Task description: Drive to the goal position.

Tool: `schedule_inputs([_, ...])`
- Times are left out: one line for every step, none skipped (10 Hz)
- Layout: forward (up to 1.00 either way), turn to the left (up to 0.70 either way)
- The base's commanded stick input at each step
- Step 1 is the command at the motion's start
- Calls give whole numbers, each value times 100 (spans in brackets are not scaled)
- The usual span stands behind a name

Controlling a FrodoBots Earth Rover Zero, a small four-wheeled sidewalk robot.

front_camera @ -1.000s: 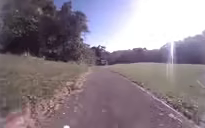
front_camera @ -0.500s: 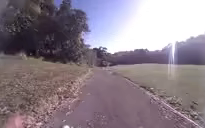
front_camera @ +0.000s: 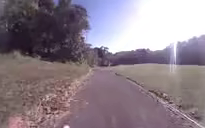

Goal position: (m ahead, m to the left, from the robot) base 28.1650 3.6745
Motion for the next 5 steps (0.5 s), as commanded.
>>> schedule_inputs([100,1])
schedule_inputs([100,2])
schedule_inputs([100,1])
schedule_inputs([100,0])
schedule_inputs([100,2])
